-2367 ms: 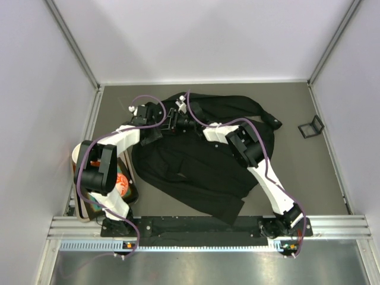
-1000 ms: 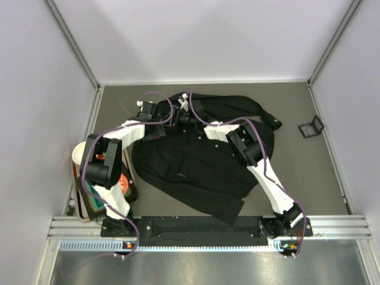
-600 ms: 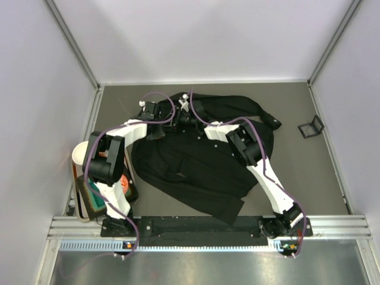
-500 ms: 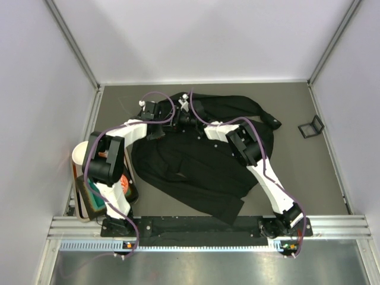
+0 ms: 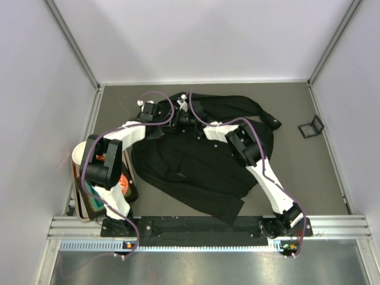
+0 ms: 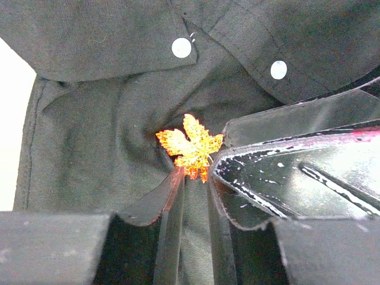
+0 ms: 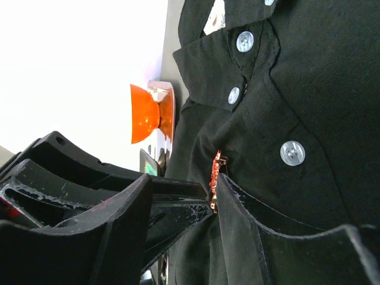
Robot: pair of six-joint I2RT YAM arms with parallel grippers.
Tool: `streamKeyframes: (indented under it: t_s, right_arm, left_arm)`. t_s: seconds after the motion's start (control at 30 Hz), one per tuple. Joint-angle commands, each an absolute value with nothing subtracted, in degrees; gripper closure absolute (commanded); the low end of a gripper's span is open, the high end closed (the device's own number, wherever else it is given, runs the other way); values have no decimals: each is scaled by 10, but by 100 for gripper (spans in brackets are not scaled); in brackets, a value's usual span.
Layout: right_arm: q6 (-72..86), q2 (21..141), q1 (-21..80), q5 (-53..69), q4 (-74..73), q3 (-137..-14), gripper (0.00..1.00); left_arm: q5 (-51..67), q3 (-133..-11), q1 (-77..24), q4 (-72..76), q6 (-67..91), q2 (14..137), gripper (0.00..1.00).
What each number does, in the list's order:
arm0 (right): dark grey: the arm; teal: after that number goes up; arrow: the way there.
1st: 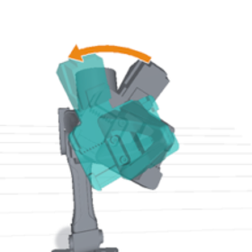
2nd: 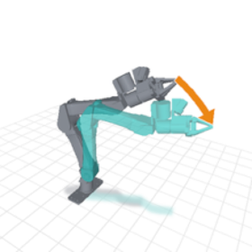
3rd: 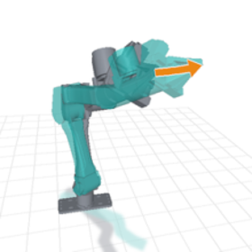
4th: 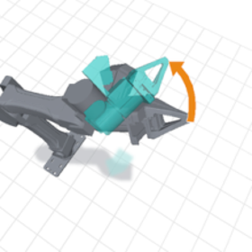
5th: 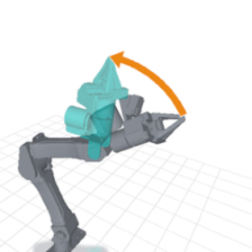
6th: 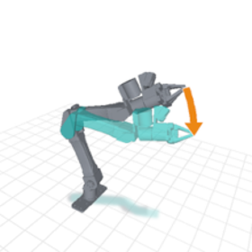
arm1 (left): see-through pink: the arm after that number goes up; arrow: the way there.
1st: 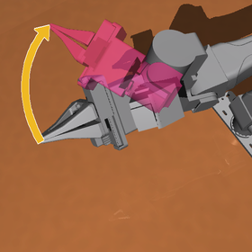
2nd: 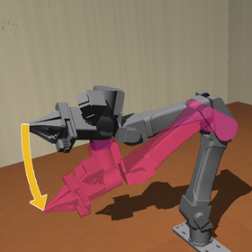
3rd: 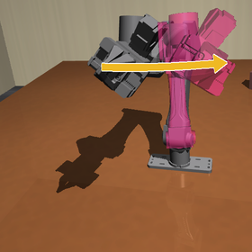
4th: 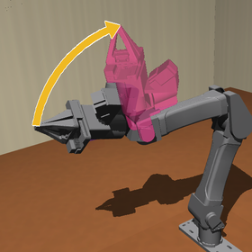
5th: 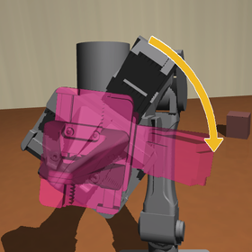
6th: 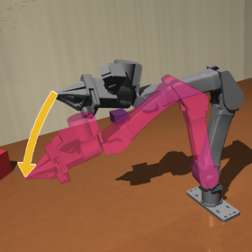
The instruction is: Remove the brooch from the garment
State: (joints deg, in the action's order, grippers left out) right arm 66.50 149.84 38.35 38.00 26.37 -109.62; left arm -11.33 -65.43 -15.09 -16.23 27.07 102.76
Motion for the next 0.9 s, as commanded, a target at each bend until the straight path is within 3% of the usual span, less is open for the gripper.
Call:
streamKeyframes:
  t_s: [0.0,0.37,0.73,0.87]
  right_arm:
    - [673,1520,421,444,283,-1134,52]
    - [711,1535,425,458,315,-1146,53]
    - [747,1520,432,461,368,-1125,55]
    - [750,1516,432,460,370,-1118,55]
  left_arm:
    - [-124,-650,-151,-91,278,998,73]
    - [-133,-623,-151,-83,280,980,72]
    - [-131,-626,-152,-76,280,975,37]
    - [-123,-636,-153,-74,271,983,33]
